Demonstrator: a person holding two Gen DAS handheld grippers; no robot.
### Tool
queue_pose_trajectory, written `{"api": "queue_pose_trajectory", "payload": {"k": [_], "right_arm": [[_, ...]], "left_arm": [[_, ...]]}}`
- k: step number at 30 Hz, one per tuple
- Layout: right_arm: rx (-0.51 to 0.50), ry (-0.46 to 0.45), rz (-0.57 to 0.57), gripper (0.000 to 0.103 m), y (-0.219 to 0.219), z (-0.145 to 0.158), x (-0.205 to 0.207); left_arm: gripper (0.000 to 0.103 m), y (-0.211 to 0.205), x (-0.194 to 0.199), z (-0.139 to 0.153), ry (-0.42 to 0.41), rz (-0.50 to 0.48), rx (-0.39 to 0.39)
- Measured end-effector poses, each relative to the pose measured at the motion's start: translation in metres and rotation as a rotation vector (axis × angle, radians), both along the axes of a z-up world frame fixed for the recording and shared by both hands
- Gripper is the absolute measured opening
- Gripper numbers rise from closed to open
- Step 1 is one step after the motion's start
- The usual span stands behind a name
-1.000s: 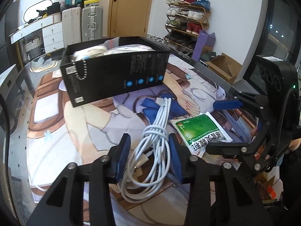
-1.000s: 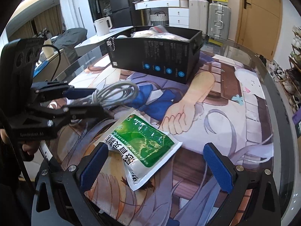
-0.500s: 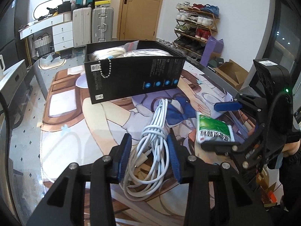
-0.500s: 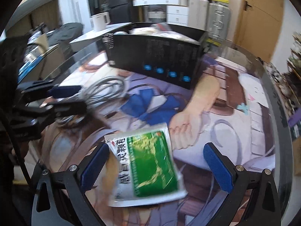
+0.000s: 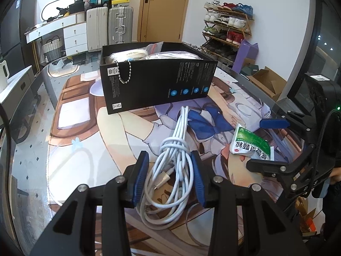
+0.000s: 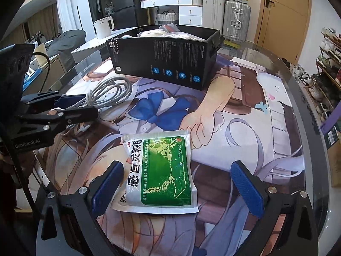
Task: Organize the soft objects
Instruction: 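Grasp the green medicine sachet with the right gripper, then carry the white cable and green sachet over the black box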
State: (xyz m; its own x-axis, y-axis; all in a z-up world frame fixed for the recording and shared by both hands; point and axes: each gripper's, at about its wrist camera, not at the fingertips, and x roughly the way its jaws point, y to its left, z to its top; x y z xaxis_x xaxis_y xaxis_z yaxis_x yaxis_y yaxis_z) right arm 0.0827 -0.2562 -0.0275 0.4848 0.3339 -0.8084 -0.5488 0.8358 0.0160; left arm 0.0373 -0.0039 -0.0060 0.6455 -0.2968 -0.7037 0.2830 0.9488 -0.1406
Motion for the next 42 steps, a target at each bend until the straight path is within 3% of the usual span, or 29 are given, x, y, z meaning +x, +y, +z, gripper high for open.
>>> {"api": "queue_pose_trajectory", "payload": {"k": [3, 5, 8, 11, 19, 30, 38, 42], "right_arm": [[0.005, -0.016, -0.003, 0.096, 0.001, 0.000, -0.001], [0.017, -0.033, -0.003, 0.076, 0.000, 0.003, -0.004], [0.028, -0.047, -0.003, 0.054, 0.000, 0.006, -0.005], [0.044, -0.047, -0.004, 0.050, -0.001, 0.008, -0.005], [0.067, -0.062, 0.009, 0.046, -0.001, 0.012, -0.010], [0.128, -0.126, 0.018, 0.046, -0.003, 0.038, -0.016], [0.173, -0.175, 0.027, 0.046, 0.000, 0.061, -0.015], [0.169, -0.168, 0.026, 0.046, 0.002, 0.062, -0.013]], "left_arm": [[0.039, -0.002, 0.001, -0.001, 0.000, 0.004, 0.014], [0.038, -0.002, 0.002, -0.002, 0.004, 0.007, 0.020], [0.038, -0.003, 0.002, -0.003, 0.001, 0.010, 0.027], [0.038, -0.003, 0.002, -0.003, -0.002, 0.013, 0.027], [0.036, -0.003, 0.001, 0.001, -0.011, 0.019, 0.020], [0.035, 0.002, -0.006, 0.025, -0.082, 0.067, 0.027], [0.029, 0.009, -0.007, 0.047, -0.149, 0.108, 0.021], [0.028, 0.017, -0.004, 0.045, -0.141, 0.107, 0.011]]}}
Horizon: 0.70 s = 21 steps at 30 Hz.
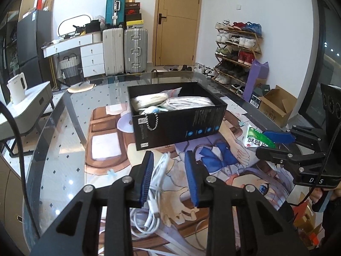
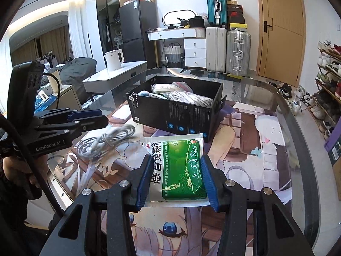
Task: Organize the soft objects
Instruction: 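Carry the white cable and green sachet over the black box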
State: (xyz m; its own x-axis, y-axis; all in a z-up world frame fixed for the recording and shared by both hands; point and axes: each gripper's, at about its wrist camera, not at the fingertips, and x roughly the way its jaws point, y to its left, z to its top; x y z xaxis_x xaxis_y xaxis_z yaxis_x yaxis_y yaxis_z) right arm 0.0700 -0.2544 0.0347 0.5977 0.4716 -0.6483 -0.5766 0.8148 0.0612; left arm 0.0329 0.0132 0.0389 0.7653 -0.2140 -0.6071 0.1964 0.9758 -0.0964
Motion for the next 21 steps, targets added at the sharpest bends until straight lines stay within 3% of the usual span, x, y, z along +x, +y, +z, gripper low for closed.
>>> {"api": "queue_pose_trajectory", "payload": {"k": [3, 5, 6, 14, 17, 18, 21], "right_arm": [[-0.004, 0.006, -0.001, 0.046, -0.001, -0.003, -0.002], [-0.004, 0.014, -0.005, 0.046, -0.001, -0.006, -0.001], [-0.004, 0.016, -0.006, 0.046, -0.002, -0.007, 0.000], [-0.006, 0.024, -0.006, 0.046, -0.003, -0.010, 0.001], [-0.007, 0.029, -0.008, 0.046, -0.004, -0.012, 0.002], [-0.007, 0.030, -0.007, 0.046, -0.004, -0.013, 0.002], [-0.007, 0.033, -0.009, 0.046, -0.004, -0.014, 0.004]], "left_arm": [[0.030, 0.004, 0.003, -0.009, 0.039, -0.010, -0.002], [0.043, 0.003, 0.005, -0.015, 0.061, -0.017, 0.005], [0.059, 0.002, 0.005, -0.018, 0.069, -0.015, 0.003], [0.063, -0.003, 0.011, -0.045, 0.159, -0.035, 0.003], [0.054, -0.006, 0.010, -0.050, 0.160, -0.045, 0.018], [0.031, -0.007, 0.009, -0.050, 0.159, -0.050, 0.025], [0.029, -0.007, 0.008, -0.045, 0.144, -0.055, 0.010]]}}
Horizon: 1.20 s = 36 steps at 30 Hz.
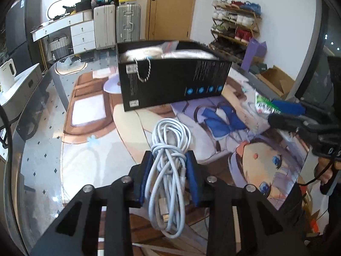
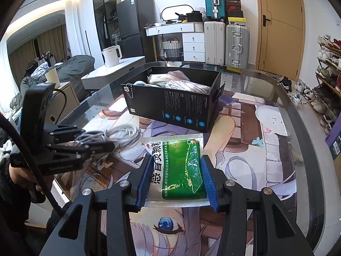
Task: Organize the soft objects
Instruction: 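Carry the white cable and green sachet over the black box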
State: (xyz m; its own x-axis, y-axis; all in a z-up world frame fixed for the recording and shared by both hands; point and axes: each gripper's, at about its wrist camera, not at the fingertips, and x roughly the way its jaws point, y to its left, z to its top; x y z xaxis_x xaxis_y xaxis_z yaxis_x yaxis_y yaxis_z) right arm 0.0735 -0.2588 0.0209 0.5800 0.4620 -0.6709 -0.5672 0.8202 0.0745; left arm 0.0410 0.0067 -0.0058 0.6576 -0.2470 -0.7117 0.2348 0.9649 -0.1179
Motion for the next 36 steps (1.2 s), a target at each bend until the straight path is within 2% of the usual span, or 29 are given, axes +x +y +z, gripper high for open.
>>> {"api": "queue_pose_trajectory", "payload": {"k": [16, 25, 36], "right_arm": [[0.032, -0.036, 0.027, 0.046, 0.013, 0.021, 0.019], [0.042, -0.071, 0.029, 0.046, 0.024, 0.038, 0.041], [0.063, -0.076, -0.002, 0.046, 0.036, 0.046, 0.088]], "left_arm": [[0.029, 0.019, 0.006, 0.050, -0.104, 0.070, -0.069], [0.029, 0.021, 0.034, 0.069, -0.139, 0.088, -0.084], [0.029, 0.018, 0.078, 0.075, -0.154, 0.102, -0.090]]}}
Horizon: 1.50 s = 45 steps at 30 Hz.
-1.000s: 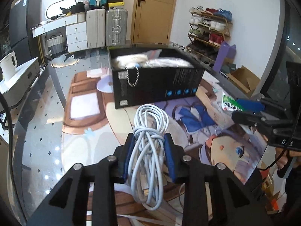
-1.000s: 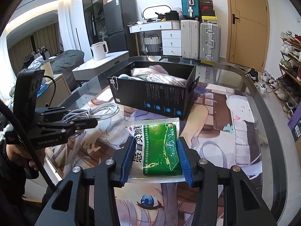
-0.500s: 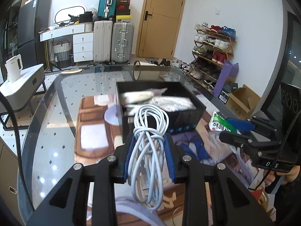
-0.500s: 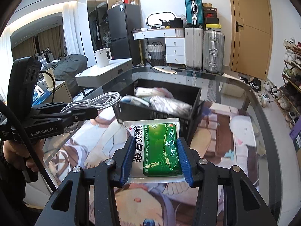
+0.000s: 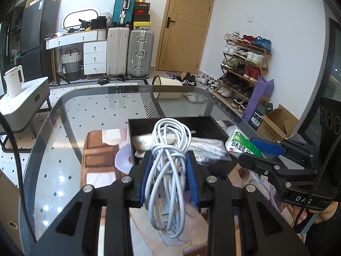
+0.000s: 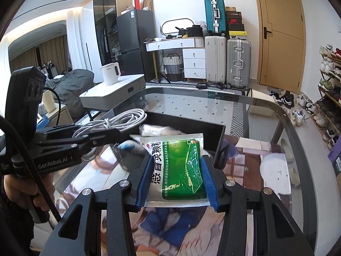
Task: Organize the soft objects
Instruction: 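Carry the white cable and green sachet over the black box, then open both grippers to drop the cable and sachet into the box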
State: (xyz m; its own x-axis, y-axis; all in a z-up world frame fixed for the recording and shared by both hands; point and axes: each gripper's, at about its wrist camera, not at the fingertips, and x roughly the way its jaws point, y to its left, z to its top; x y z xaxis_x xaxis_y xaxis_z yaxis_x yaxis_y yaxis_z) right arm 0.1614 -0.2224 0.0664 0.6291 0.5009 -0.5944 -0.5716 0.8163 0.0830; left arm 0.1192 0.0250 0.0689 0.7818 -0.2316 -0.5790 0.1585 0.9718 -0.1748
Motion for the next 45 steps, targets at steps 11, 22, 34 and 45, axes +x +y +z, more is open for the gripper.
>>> {"api": "queue_pose_trajectory", "payload": {"k": [11, 22, 34, 45], "right_arm": [[0.002, 0.018, -0.007, 0.046, 0.015, -0.006, 0.040], [-0.012, 0.044, -0.009, 0.046, 0.027, -0.018, 0.070], [-0.058, 0.041, -0.004, 0.046, 0.040, -0.029, 0.082], [0.012, -0.038, -0.022, 0.099, 0.003, -0.009, 0.036]], "left_arm": [[0.029, -0.006, 0.035, -0.008, 0.006, 0.014, -0.002], [0.029, -0.013, 0.059, -0.018, 0.025, 0.007, 0.023], [0.031, -0.021, 0.069, -0.031, 0.054, -0.004, 0.066], [0.103, -0.002, 0.022, -0.005, -0.051, 0.077, 0.055]]}}
